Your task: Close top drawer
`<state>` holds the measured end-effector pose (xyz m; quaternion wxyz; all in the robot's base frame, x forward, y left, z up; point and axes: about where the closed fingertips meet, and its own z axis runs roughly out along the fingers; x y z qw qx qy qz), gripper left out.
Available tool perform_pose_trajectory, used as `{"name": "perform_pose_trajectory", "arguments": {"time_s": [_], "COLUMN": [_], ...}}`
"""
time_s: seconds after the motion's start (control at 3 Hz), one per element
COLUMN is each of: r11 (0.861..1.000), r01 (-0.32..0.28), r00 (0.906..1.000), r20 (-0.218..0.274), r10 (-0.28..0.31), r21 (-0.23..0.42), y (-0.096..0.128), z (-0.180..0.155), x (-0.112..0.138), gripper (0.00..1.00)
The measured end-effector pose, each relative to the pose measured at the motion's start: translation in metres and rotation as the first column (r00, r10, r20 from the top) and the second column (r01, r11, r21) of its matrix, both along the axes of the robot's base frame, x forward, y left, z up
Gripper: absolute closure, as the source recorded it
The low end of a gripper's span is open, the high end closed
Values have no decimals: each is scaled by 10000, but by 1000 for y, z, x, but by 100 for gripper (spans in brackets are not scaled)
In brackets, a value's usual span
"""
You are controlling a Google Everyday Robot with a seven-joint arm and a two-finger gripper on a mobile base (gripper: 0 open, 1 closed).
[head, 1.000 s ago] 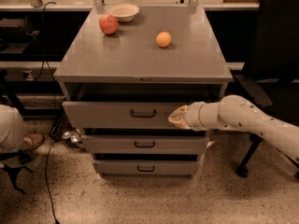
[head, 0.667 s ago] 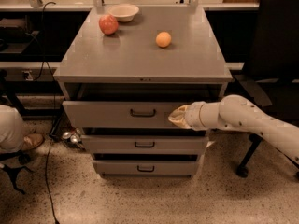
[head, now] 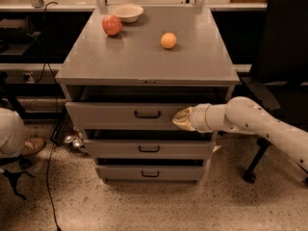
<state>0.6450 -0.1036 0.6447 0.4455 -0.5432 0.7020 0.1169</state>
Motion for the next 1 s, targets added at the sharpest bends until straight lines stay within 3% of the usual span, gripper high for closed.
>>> {"name": "perform_pose_trajectory", "arguments": {"time_s": [0.33, 0.67, 1.0], "r11": [10000, 9965, 9854], "r01": [1, 796, 1676], "r00": [10000, 9950, 9770], "r20": [1, -578, -1288], "r10": [-1, -808, -1699], "r21": [3, -242, -288], "y": [0, -33, -77], "z": [0, 3, 6], "x": [0, -45, -97], "gripper": [100, 100, 100]}}
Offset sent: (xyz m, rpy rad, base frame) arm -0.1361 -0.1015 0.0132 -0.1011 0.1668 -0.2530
